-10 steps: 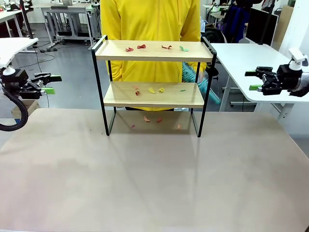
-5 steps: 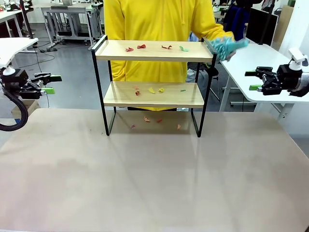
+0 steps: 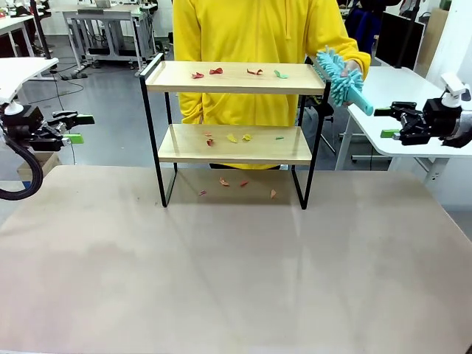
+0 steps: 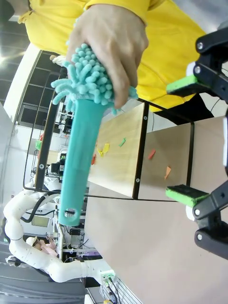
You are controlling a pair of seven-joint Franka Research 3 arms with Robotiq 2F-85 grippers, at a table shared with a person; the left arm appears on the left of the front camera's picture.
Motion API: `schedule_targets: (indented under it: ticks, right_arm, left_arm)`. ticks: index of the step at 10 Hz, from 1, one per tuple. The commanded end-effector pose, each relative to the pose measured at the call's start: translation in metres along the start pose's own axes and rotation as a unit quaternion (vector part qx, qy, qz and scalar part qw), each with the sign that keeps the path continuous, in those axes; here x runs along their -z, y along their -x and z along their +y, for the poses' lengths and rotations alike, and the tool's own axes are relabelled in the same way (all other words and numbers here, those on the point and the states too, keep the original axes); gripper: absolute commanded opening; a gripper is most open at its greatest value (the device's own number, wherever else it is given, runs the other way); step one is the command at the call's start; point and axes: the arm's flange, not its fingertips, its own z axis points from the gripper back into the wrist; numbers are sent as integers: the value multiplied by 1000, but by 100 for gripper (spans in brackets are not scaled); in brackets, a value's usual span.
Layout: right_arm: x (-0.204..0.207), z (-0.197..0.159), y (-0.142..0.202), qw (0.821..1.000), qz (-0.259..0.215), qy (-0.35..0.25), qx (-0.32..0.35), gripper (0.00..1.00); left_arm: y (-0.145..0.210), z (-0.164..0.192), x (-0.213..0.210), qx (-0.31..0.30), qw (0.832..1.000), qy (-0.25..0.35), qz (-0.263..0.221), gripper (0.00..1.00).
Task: Clean the shelf.
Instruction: Pick up the Duster handed by the human.
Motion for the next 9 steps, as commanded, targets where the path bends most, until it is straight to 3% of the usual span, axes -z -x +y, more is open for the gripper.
schedule_targets:
  ticks: [1, 9]
  right_arm:
    - [0, 0, -2, 1000, -1, 1, -3, 100]
    - [0, 0, -2, 1000, -1, 1, -3, 100]
  left_arm:
    - [-3, 0, 0, 3, 1000, 0, 2, 100]
    - [-3, 0, 0, 3, 1000, 0, 2, 100]
